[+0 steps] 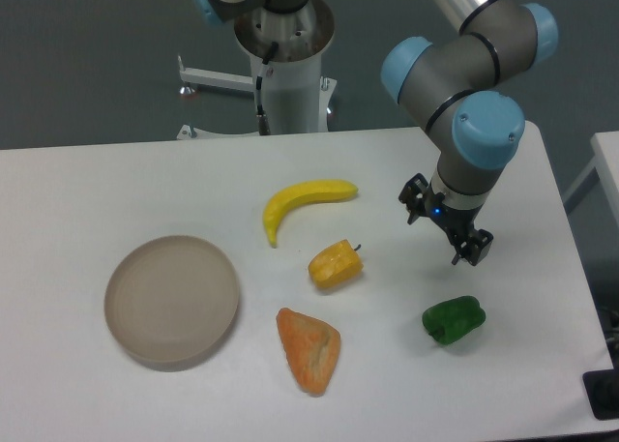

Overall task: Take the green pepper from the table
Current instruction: 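Move the gripper down toward the green bell pepper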

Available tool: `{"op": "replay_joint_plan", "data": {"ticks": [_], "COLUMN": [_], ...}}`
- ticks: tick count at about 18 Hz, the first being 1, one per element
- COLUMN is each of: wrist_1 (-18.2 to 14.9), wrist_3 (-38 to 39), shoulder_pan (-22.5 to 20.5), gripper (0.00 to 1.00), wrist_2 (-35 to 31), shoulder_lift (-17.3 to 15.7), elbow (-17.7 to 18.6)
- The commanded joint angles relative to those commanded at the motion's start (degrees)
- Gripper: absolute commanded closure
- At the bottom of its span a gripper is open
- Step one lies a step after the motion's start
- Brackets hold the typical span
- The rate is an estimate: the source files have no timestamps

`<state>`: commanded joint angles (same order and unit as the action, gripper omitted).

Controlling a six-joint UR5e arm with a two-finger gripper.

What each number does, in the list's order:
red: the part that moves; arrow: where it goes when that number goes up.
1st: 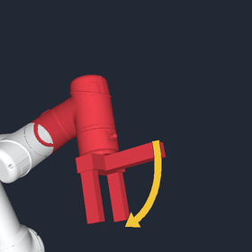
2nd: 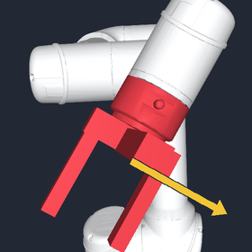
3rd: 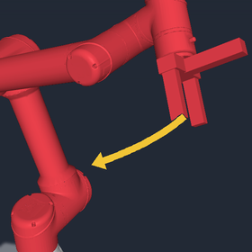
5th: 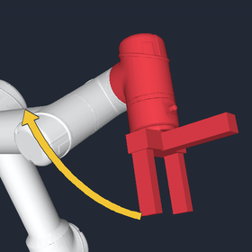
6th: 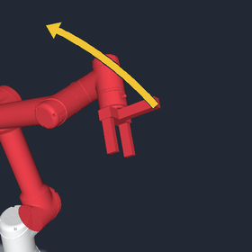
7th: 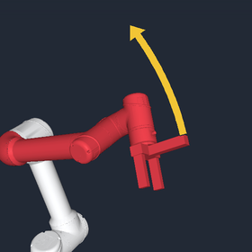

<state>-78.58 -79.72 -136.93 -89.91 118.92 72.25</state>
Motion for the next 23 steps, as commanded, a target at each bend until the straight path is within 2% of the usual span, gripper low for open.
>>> {"op": "replay_joint_plan", "data": {"ticks": [8,10,13,18,20,23], "wrist_1": [0.18,2.28,3.25,6.85,7.21,7.03], "wrist_3": [0.26,0.53,-0.08,-0.09,-0.17,-3.86], "shoulder_pan": [-0.79,-0.88,-0.79,-0.7,-0.7,-0.97], "gripper": [0.0,0.0,0.0,0.0,0.0,0.0], "wrist_2": [2.81,2.73,2.37,2.72,2.72,2.72], "shoulder_lift": [0.79,3.07,7.45,12.73,14.67,15.29], "elbow": [-1.84,-3.77,-9.65,-14.93,-16.78,-16.53]}}
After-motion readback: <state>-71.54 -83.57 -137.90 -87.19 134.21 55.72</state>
